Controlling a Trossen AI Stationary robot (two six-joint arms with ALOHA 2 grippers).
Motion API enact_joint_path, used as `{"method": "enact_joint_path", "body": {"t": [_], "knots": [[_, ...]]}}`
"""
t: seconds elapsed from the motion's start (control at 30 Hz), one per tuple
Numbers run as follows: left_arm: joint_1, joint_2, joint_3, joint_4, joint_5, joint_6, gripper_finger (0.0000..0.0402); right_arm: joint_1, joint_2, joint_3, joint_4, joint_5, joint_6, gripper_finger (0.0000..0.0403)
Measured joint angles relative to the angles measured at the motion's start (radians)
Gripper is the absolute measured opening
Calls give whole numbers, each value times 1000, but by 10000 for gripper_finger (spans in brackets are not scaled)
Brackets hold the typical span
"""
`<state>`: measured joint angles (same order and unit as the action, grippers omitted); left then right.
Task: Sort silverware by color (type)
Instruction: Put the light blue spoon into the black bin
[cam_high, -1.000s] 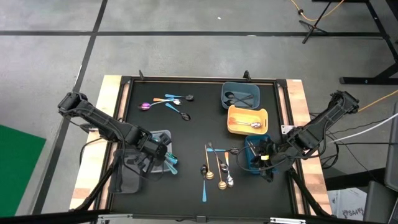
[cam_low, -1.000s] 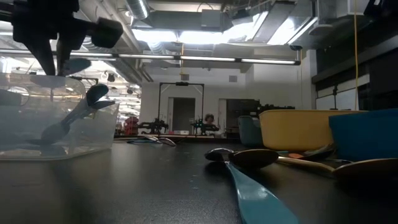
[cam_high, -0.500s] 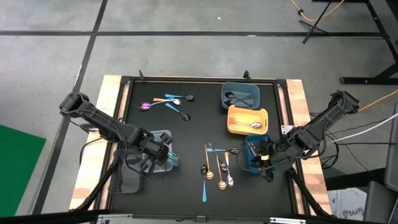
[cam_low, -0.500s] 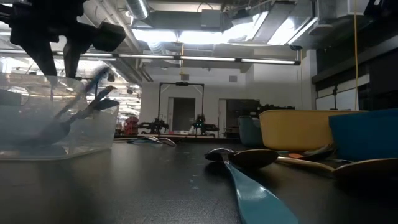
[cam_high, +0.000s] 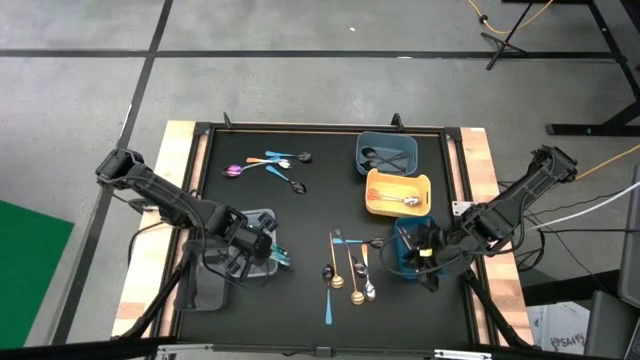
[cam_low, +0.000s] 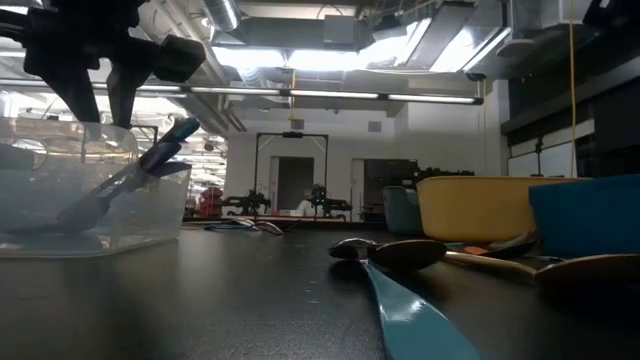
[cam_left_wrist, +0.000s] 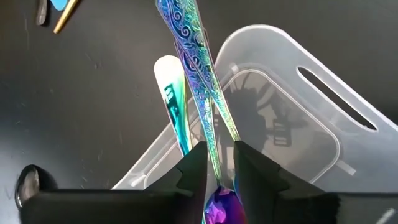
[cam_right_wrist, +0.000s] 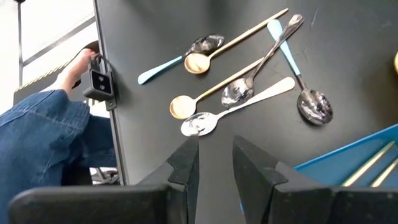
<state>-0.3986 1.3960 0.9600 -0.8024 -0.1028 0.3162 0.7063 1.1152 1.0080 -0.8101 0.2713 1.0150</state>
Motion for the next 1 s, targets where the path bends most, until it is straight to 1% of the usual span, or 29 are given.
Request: {"method": "enact_joint_path", "body": {"t": [0.13,0.27,0.4,0.7,0.77,0.9,1.0], "knots": [[-10,0,0,26,0,-1,63,0,0,0,2,47,-7,85],[-23,-2,0,53,0,-6,59,0,0,0,20,72,-88,85],[-34,-3,18,59,-18,-68,59,0,0,0,101,87,-225,85],[-36,-3,125,63,-76,-198,59,0,0,0,311,88,-568,85],[-36,-4,141,89,-93,-235,59,0,0,0,344,88,-642,85],[-36,-4,144,198,-120,-278,59,0,0,0,396,88,-783,85],[-36,-4,144,289,-121,-289,59,0,0,0,424,88,-838,85]]}}
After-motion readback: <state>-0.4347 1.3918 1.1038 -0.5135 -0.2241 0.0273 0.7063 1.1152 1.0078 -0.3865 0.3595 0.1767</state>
